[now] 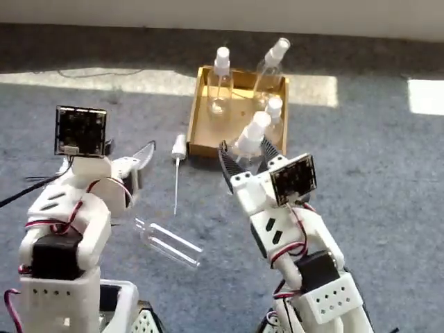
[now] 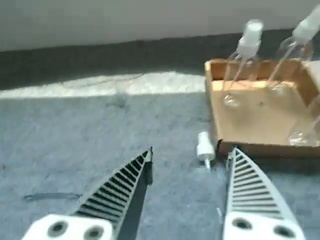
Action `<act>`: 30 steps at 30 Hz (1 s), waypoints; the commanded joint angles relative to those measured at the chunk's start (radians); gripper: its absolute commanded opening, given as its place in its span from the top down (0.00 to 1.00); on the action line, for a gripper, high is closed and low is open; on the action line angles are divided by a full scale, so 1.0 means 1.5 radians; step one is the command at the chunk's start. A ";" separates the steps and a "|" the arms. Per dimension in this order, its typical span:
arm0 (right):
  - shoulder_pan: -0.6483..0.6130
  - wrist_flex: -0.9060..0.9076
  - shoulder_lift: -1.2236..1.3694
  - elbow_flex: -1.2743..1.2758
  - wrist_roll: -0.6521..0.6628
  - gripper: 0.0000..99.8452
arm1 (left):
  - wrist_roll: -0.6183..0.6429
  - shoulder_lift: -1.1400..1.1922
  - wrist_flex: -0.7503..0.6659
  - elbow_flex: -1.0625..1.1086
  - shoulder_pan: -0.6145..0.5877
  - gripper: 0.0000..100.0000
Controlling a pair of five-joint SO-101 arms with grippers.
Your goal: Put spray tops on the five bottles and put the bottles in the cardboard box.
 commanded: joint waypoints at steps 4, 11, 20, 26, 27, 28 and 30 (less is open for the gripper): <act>0.010 -0.141 0.320 -0.211 0.007 1.00 | -0.005 -0.073 -0.230 0.345 -0.135 0.77; 0.009 -0.217 0.637 -0.397 0.011 0.99 | -0.005 -0.149 -0.295 0.436 -0.149 0.77; 0.014 -0.426 0.784 -0.436 0.012 0.99 | -0.005 -0.199 -0.295 0.465 -0.148 0.77; 0.014 -0.490 0.861 -0.437 0.012 0.99 | -0.005 -0.199 -0.295 0.467 -0.148 0.77; 0.014 -0.500 0.873 -0.437 0.012 0.99 | -0.005 -0.199 -0.295 0.467 -0.148 0.77; 0.015 -0.507 0.883 -0.437 0.012 0.99 | -0.005 -0.199 -0.295 0.467 -0.148 0.77; 0.023 -0.513 0.903 -0.437 0.012 0.99 | -0.005 -0.199 -0.295 0.467 -0.148 0.77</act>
